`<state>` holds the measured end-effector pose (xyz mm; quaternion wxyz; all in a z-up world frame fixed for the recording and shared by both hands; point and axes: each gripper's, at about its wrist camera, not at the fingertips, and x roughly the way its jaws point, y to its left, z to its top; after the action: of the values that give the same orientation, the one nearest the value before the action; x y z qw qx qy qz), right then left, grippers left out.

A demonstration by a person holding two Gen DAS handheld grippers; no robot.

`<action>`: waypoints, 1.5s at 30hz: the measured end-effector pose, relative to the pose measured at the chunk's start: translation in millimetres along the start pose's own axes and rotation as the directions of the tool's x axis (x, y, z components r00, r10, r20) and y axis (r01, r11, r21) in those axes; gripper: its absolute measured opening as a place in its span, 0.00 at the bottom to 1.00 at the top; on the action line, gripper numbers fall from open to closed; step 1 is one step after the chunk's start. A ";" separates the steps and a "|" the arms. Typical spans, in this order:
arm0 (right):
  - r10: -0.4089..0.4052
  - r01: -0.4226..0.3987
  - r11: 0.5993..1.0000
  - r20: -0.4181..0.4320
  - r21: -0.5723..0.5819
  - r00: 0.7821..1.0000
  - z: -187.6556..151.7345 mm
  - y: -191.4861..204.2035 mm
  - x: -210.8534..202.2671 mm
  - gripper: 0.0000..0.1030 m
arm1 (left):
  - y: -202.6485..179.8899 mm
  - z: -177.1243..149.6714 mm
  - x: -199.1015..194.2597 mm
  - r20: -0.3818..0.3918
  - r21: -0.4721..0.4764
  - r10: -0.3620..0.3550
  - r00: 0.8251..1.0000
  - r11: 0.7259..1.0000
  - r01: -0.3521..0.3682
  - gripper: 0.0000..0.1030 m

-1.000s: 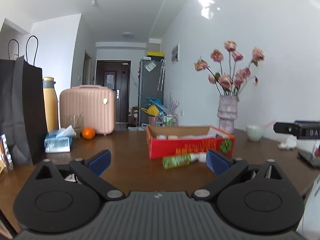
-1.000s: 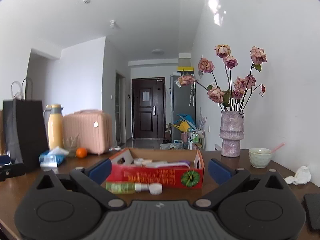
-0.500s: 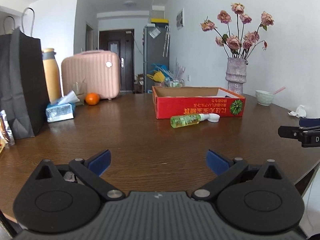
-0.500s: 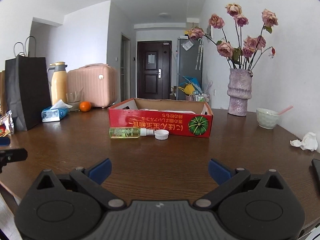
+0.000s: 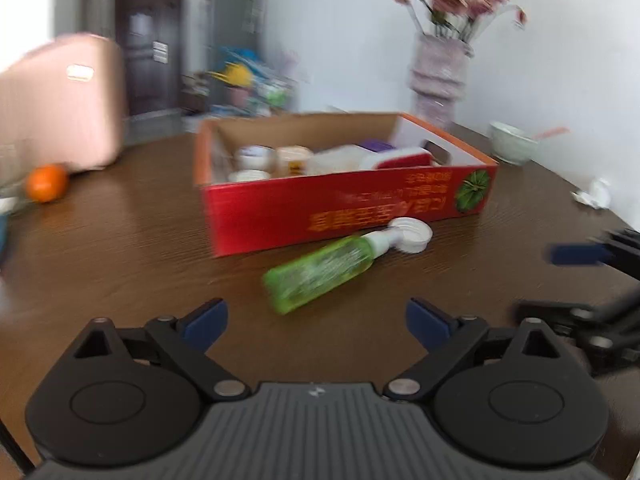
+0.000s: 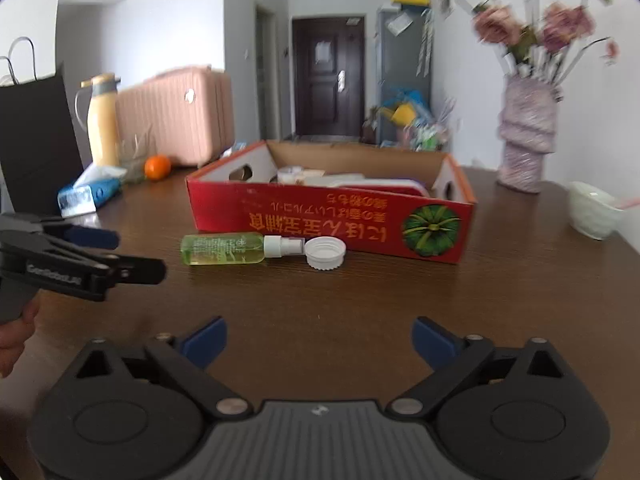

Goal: Organize rigid objects
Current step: 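Withdraw both grippers from the box toward the green spray bottle, then grasp the green spray bottle with the left gripper while the right grasps the white cap, then lift the spray bottle and white cap and carry both over the box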

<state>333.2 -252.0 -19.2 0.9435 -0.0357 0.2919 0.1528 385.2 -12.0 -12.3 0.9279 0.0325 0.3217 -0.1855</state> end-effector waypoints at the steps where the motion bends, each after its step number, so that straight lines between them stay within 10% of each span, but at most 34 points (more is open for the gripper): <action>1: 0.014 -0.014 1.000 -0.013 -0.009 1.000 8.4 -2.4 15.3 0.89 | 1.1 4.8 10.4 -0.009 0.015 -0.026 1.000 1.000 0.026 0.95; 11: 0.056 -0.056 0.998 -0.054 -0.004 0.997 50.7 -9.3 102.8 0.75 | -1.1 11.6 60.6 -0.006 0.246 -0.083 0.997 0.966 0.082 0.93; 16: 0.088 -0.085 0.995 -0.061 0.049 0.994 48.9 -14.7 121.8 0.53 | -1.1 13.9 69.5 0.002 0.256 -0.127 0.992 0.959 0.122 0.80; 19: 0.067 -0.066 0.998 -0.055 0.021 0.996 48.0 -12.9 128.7 0.43 | 0.6 18.3 77.5 -0.018 0.231 -0.128 0.992 0.965 0.128 0.41; 23: 0.065 -0.063 0.998 -0.049 0.028 0.997 47.7 -15.7 127.5 0.38 | -1.4 8.7 63.7 -0.004 0.232 -0.102 0.995 0.968 0.100 0.31; 26: 0.073 -0.072 0.996 -0.021 0.051 0.997 44.9 -20.5 112.4 0.38 | -22.9 -5.6 42.4 0.049 0.226 0.044 0.998 0.973 -0.054 0.31; 32: 0.115 -0.115 0.986 0.008 0.120 0.993 17.4 -20.8 56.9 0.38 | -32.9 -34.8 -33.6 0.136 -0.039 0.105 0.985 0.994 -0.100 0.30; 45: 0.175 -0.185 0.974 0.084 0.133 0.981 -57.2 6.1 -58.9 0.38 | -70.5 -49.8 -142.3 0.219 -0.123 0.251 0.943 0.966 -0.229 0.30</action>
<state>254.3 -270.9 -33.3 0.9358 0.0628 0.2700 0.2177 227.3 -22.5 39.1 0.9753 0.0052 0.2129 -0.0580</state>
